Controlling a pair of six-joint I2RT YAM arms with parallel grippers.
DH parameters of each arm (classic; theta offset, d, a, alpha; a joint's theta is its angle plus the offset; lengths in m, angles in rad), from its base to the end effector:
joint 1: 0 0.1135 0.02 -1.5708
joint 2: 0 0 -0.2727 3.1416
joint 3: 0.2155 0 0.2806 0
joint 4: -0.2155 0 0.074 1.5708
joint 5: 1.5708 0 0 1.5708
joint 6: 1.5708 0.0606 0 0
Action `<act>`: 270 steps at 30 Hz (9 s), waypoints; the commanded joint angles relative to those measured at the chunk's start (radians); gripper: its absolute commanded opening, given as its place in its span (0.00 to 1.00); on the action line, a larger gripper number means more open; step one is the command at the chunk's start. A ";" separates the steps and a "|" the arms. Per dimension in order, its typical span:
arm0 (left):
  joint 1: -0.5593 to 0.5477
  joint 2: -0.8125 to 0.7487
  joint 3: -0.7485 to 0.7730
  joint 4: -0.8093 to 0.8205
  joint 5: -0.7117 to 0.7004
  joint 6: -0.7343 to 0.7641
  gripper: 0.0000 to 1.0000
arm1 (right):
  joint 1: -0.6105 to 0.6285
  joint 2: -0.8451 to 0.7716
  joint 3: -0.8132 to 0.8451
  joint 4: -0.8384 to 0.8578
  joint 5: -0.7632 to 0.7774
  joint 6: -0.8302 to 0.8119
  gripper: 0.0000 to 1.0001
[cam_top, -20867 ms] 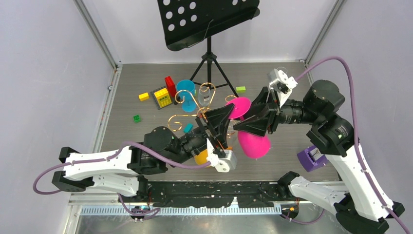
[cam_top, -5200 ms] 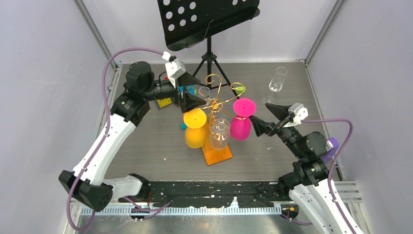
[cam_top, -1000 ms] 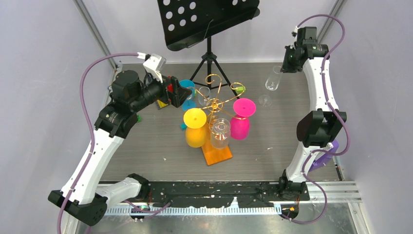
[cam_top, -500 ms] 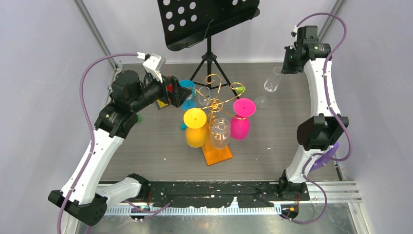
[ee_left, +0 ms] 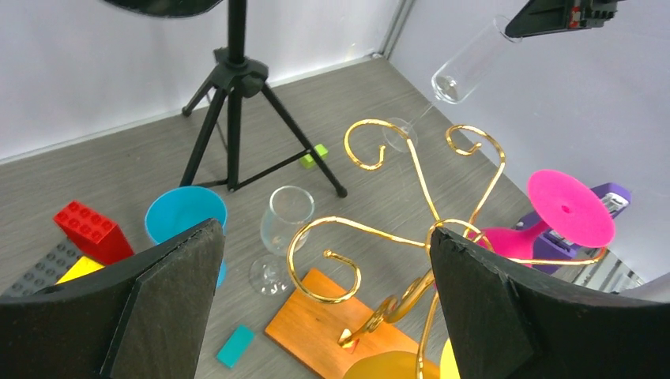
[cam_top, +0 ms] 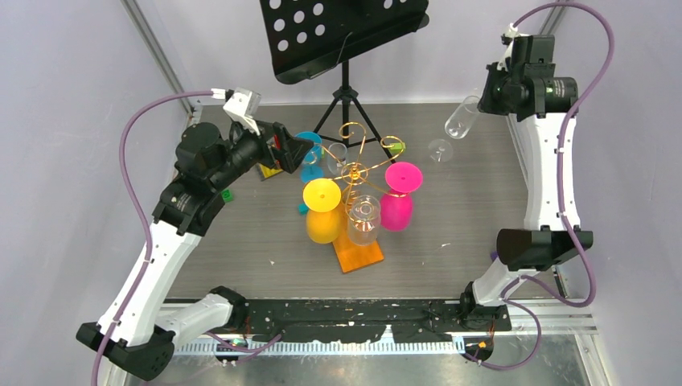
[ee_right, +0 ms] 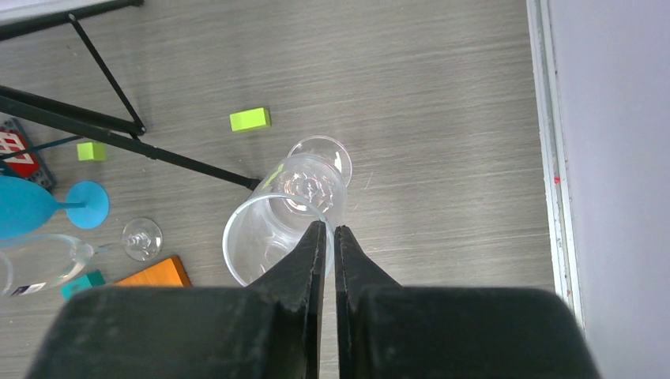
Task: Place the wine glass upside down on the wine glass rack
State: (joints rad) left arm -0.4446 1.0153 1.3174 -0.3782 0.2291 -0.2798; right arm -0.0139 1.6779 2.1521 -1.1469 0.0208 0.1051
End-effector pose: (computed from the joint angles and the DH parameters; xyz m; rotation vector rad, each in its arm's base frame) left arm 0.2222 -0.1211 0.4739 0.3183 1.6675 -0.7359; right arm 0.3708 -0.0064 0.4793 0.1446 2.2388 0.0260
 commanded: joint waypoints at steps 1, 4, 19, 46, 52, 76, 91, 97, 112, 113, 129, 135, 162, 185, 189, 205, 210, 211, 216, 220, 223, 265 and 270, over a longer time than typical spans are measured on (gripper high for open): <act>0.003 -0.014 -0.006 0.151 0.117 0.036 1.00 | 0.008 -0.092 0.083 0.030 -0.004 0.020 0.05; -0.026 -0.029 -0.029 0.242 0.141 0.090 0.99 | 0.011 -0.112 0.121 0.018 -0.007 0.027 0.05; -0.318 0.114 0.037 0.463 0.101 0.542 1.00 | 0.012 -0.288 0.175 0.095 -0.122 0.079 0.05; -0.416 0.363 0.112 0.731 0.113 0.773 0.91 | 0.013 -0.540 0.034 0.380 -0.619 0.275 0.05; -0.424 0.396 0.146 0.732 0.068 0.821 0.88 | 0.013 -0.564 0.013 0.424 -0.681 0.312 0.05; -0.424 0.368 0.054 0.762 -0.012 0.907 0.26 | 0.013 -0.619 -0.007 0.499 -0.774 0.359 0.05; -0.425 0.351 0.108 0.639 -0.011 1.013 0.00 | 0.013 -0.707 -0.214 0.752 -0.933 0.444 0.05; -0.425 0.318 0.094 0.669 -0.030 1.049 0.00 | 0.013 -0.727 -0.244 0.757 -0.948 0.422 0.29; -0.415 0.261 0.059 0.737 -0.116 1.050 0.00 | 0.012 -0.792 -0.210 0.598 -0.797 0.248 0.48; -0.413 0.255 0.054 0.734 -0.114 1.056 0.00 | 0.013 -0.803 -0.206 0.581 -0.752 0.240 0.48; -0.457 -0.036 -0.106 0.389 0.112 1.752 0.00 | 0.013 -0.723 -0.188 0.475 -0.755 0.421 0.54; -0.531 -0.095 -0.134 0.232 0.035 2.071 0.00 | 0.058 -0.709 -0.320 0.524 -0.883 0.510 0.62; -0.682 -0.068 -0.108 0.205 -0.093 2.279 0.00 | 0.645 -0.513 -0.323 0.154 -0.732 0.141 0.54; -0.701 0.033 -0.016 0.251 -0.097 2.311 0.00 | 0.700 -0.503 -0.422 0.151 -0.747 0.100 0.33; -0.702 0.043 -0.014 0.255 -0.096 2.317 0.00 | 0.702 -0.509 -0.430 0.158 -0.759 0.101 0.32; -0.702 0.011 -0.085 0.437 -0.083 2.228 0.63 | 0.704 -0.538 -0.393 0.244 -0.759 0.190 0.05; -0.703 -0.045 -0.129 0.520 -0.039 2.096 0.79 | 0.703 -0.552 -0.362 0.254 -0.711 0.223 0.05; -0.703 -0.058 -0.135 0.533 -0.037 2.044 0.81 | 0.700 -0.554 -0.359 0.254 -0.698 0.226 0.05; -0.701 -0.123 -0.163 0.618 -0.058 1.775 0.92 | 0.661 -0.596 -0.329 0.253 -0.629 0.228 0.05; -0.700 -0.145 -0.116 0.584 -0.188 1.463 0.99 | 0.611 -0.627 -0.285 0.223 -0.473 0.197 0.05; -0.673 -0.050 0.178 0.279 -0.450 1.083 1.00 | 0.593 -0.642 -0.254 0.173 -0.313 0.144 0.05; -0.114 0.361 0.348 -0.185 0.640 0.379 0.67 | 0.394 -0.722 -0.531 0.196 -0.069 0.026 0.05; -0.114 0.386 0.345 -0.189 0.664 0.385 0.58 | 0.382 -0.723 -0.538 0.195 -0.077 0.023 0.05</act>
State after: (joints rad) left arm -0.5625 1.3937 1.6535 -0.5880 0.8536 0.0910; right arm 0.3786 0.9730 1.6058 -1.0504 -0.0383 0.1387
